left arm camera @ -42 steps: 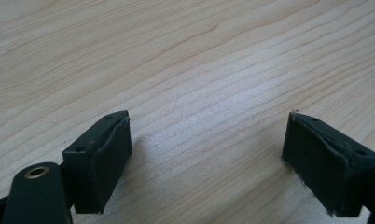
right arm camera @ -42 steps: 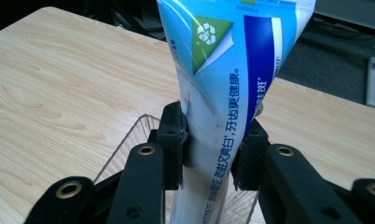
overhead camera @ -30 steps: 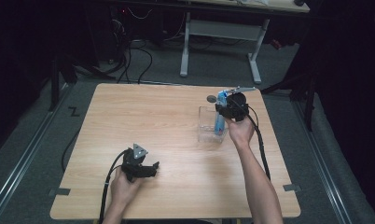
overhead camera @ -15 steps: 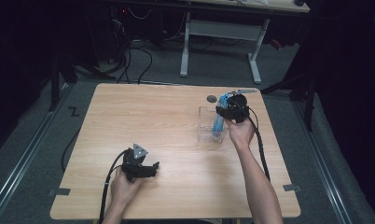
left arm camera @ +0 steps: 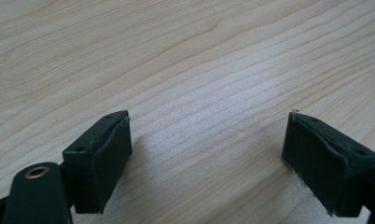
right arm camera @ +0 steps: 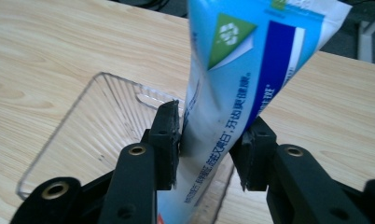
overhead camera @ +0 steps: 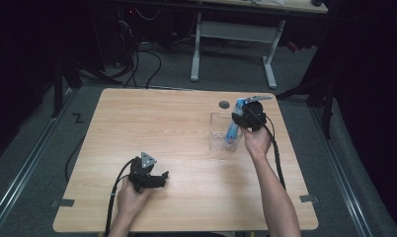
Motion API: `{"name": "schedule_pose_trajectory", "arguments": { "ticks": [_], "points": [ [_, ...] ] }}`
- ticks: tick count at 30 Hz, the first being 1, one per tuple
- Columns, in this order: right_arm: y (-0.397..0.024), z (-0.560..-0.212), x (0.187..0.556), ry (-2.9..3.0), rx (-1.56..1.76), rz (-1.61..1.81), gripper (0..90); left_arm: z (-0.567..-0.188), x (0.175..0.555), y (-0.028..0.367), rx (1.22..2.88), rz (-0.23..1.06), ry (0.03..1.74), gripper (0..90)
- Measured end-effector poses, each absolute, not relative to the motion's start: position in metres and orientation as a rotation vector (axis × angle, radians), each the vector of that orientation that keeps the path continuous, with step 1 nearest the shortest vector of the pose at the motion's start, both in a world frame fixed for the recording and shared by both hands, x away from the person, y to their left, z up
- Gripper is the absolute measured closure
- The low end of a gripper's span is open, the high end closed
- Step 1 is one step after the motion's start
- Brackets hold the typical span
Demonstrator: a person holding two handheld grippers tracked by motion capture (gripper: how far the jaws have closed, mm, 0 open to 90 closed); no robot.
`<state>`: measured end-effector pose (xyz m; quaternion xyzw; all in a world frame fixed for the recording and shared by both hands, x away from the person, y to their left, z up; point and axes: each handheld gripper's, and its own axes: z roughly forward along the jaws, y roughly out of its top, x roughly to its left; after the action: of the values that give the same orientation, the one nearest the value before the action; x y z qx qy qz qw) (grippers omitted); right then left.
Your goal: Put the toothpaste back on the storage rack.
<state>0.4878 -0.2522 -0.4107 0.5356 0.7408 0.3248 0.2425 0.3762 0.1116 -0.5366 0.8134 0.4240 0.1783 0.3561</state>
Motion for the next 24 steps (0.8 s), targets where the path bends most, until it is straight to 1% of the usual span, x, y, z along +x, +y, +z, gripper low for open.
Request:
{"name": "schedule_pose_trajectory", "arguments": {
  "ticks": [3, 7, 12, 24],
  "points": [
    [-0.254, -0.411, 0.488, 2.029, 1.465, 0.878, 61.5, -0.537, 0.376, 0.112, 2.101, 0.46, 1.095, 15.9],
    [-0.255, -0.41, 0.485, 2.029, 1.452, 0.856, 54.9, -0.537, 0.376, 0.112, 2.101, 0.46, 1.095, 15.9],
    [-0.255, -0.407, 0.482, 2.026, 1.432, 0.867, 50.1, -0.537, 0.376, 0.112, 2.101, 0.461, 1.095, 15.9],
    [-0.262, -0.393, 0.469, 2.01, 1.398, 0.95, 46.0, -0.537, 0.376, 0.112, 2.101, 0.461, 1.095, 15.9]
  ]
}}
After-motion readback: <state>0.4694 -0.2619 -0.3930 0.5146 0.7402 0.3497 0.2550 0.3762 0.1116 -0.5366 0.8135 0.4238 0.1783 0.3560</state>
